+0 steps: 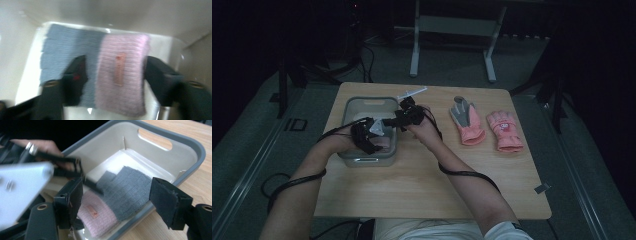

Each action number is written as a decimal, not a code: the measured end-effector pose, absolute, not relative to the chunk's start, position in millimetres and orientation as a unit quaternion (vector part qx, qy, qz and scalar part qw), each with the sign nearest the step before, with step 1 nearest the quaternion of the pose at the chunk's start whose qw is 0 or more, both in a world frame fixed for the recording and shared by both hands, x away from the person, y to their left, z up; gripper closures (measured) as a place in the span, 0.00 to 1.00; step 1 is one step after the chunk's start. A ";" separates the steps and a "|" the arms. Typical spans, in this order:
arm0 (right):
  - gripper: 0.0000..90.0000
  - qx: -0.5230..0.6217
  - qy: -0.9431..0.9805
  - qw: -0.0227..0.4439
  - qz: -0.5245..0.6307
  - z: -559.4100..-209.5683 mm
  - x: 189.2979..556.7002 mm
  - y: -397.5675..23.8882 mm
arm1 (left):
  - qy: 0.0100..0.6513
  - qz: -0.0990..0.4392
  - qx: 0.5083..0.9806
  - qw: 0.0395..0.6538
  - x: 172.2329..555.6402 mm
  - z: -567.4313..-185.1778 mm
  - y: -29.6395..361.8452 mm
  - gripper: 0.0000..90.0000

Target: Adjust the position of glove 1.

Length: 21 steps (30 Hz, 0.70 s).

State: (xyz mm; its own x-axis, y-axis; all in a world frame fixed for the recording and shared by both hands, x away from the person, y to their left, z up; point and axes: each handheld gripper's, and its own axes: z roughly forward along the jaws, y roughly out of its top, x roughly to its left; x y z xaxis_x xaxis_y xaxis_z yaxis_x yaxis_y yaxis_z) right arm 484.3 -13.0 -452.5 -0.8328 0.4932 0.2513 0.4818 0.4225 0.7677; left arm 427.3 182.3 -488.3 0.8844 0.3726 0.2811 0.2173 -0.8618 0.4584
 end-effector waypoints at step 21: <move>0.20 0.239 0.850 0.049 0.466 -439.4 456.5 -73.1 | 0.211 0.147 0.884 0.390 395.7 -435.9 150.7 0.08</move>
State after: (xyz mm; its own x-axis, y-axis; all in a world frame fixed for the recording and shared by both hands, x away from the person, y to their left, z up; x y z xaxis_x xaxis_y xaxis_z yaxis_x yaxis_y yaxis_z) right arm 456.5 -73.1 -439.4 -0.8806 0.4526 0.1402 0.3617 0.4510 0.8159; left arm 395.7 150.7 -435.9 0.8677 0.4877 0.0957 0.2581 -0.6068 0.7517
